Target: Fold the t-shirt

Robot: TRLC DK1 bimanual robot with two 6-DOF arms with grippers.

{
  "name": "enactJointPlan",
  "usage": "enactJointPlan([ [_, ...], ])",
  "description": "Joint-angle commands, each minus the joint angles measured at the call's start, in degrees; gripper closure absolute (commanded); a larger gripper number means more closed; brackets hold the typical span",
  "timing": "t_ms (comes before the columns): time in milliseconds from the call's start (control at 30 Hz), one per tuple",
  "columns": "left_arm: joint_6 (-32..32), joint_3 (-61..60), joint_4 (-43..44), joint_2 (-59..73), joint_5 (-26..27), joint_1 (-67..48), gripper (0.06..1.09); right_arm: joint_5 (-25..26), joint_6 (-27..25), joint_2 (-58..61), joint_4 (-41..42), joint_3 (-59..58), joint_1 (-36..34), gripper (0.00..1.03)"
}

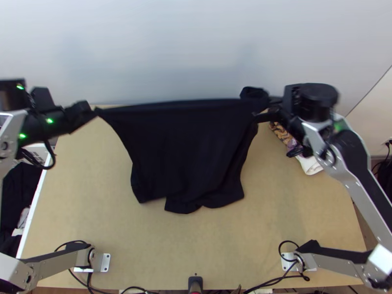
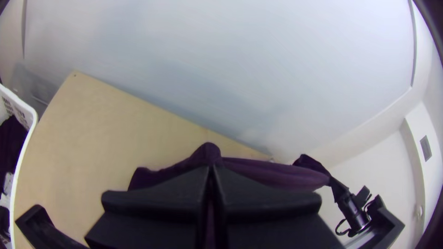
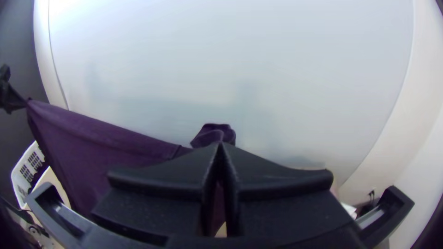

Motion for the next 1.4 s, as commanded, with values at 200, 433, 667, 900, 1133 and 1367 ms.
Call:
enactJointPlan([
  [200,-0.29,21.39,2.50,0.96,-3.60,-0.33,1.05,17.19,-19.89,-13.74,17.32,-2.10,5.17,1.00],
  [433,1.12,23.50,10.32,-3.61,-13.45,-0.77,1.05,19.03,-30.18,-20.42,25.05,-5.17,5.26,1.00],
  [667,4.46,21.74,9.35,-10.03,-12.57,-0.85,1.05,19.30,-35.54,-25.87,22.77,-5.35,7.19,1.00],
  [900,4.72,21.66,4.08,-14.33,-8.17,-0.85,1.05,19.56,-36.50,-29.82,15.21,-5.35,9.47,1.00],
  [1133,2.87,12.87,1.53,-14.51,-6.77,-0.85,1.05,19.65,-31.32,-28.94,14.07,-9.13,10.62,1.00],
  [1367,0.06,-5.68,8.56,-12.66,-6.94,-1.03,1.05,19.56,-24.46,-26.66,16.88,-20.73,12.11,1.00],
])
